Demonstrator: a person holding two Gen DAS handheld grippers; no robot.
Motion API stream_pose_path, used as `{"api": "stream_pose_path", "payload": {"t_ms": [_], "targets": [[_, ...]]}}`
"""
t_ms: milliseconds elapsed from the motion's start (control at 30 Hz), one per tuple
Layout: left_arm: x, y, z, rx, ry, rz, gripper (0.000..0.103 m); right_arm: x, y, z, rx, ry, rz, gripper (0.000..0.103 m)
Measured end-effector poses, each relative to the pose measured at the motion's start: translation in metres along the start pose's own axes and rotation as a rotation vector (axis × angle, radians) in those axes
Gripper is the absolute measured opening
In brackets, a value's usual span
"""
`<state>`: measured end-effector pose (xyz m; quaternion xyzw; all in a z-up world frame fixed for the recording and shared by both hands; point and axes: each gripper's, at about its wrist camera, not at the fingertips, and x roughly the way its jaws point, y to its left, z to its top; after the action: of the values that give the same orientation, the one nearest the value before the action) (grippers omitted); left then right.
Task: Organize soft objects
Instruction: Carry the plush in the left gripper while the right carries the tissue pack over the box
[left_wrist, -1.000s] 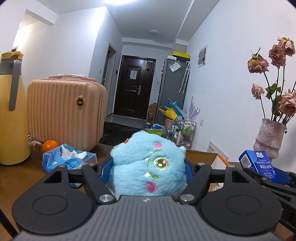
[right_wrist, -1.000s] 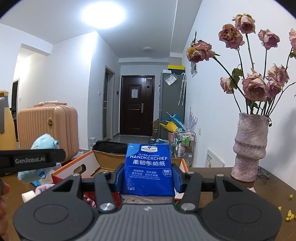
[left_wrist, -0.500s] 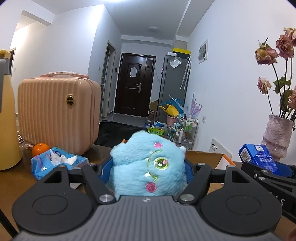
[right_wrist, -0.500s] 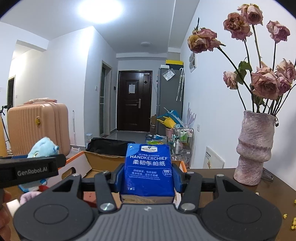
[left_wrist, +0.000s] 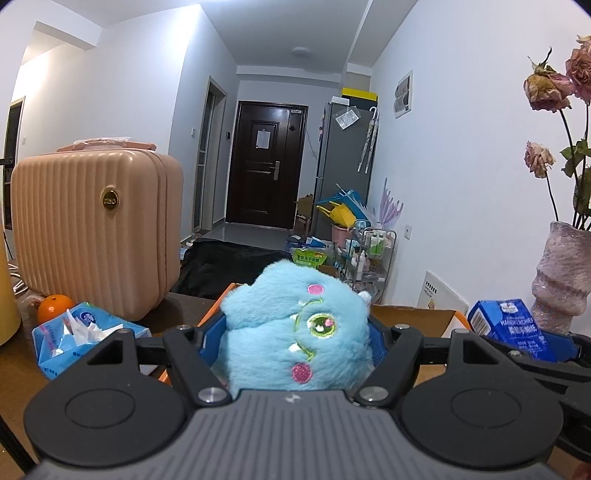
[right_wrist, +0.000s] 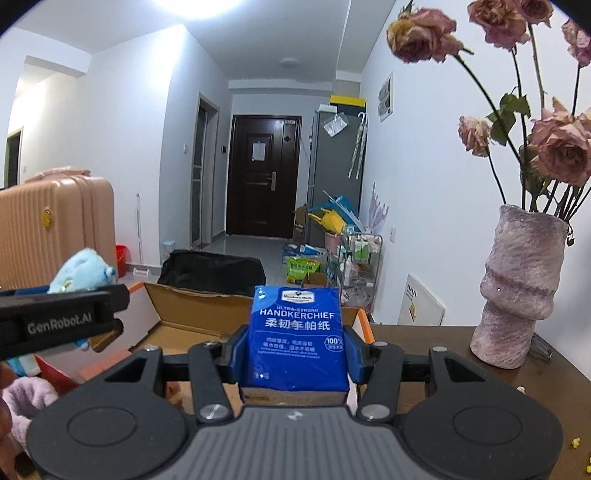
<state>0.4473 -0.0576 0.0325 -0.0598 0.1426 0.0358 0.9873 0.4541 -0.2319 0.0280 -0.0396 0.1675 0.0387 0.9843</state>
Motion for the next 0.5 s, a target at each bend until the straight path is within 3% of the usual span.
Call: {"api": "stream_pose_path", "payload": {"t_ms": [500], "targets": [[0.036,-0.01,0.002,0.044,0.044,0.018,0.074,0.038,0.004,-0.002,-0.027,0.122,-0.009,0.05]]}}
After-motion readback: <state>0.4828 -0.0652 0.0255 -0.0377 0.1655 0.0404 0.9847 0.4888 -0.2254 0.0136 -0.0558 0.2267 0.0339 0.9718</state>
